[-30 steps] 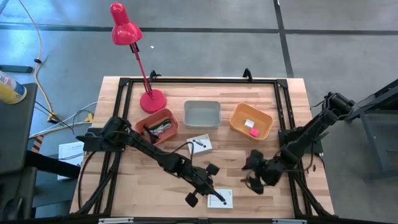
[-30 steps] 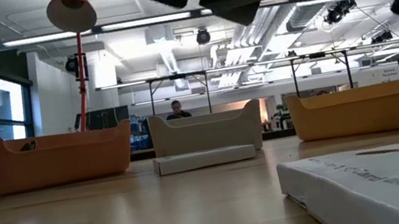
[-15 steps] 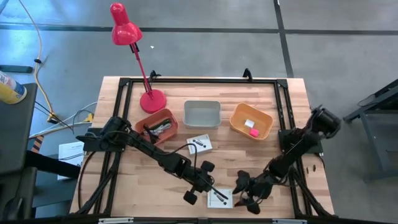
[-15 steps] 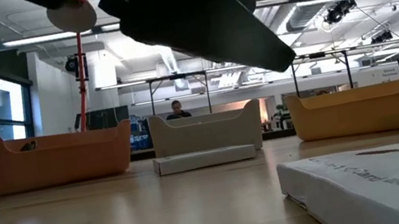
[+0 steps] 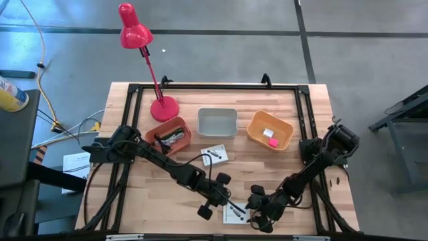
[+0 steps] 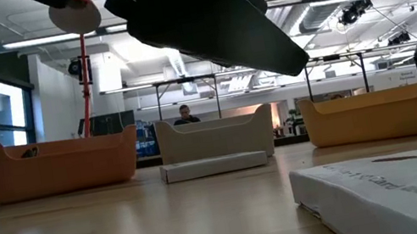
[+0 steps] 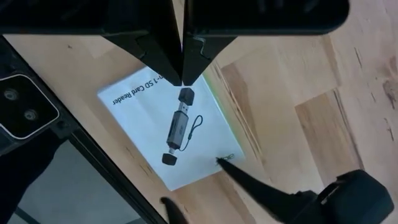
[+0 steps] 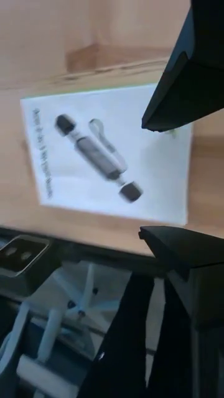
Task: Pick and place items into bin
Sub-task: Put the bottom white card reader box into the gray bin
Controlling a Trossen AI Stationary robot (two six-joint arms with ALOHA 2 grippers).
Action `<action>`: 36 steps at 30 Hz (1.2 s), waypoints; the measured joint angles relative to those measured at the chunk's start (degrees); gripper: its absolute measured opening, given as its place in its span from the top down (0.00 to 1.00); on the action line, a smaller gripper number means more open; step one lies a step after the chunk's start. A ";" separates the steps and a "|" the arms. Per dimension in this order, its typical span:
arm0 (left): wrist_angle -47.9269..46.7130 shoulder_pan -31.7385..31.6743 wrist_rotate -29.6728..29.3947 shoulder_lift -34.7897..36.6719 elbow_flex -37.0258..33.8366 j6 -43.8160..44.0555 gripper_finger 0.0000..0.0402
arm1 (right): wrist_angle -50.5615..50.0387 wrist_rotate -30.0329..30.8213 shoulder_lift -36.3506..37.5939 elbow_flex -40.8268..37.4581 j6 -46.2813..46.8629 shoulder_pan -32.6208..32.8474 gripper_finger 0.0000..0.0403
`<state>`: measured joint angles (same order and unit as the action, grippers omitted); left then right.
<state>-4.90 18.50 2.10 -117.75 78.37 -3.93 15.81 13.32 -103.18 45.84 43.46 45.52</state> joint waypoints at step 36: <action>-25.96 4.41 -16.27 2.47 -0.29 18.30 1.00 | -16.94 1.92 -0.65 0.31 10.49 -22.54 0.38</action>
<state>-30.86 22.91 -14.17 -115.28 78.08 14.37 -1.13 15.25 -103.83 46.15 53.95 22.98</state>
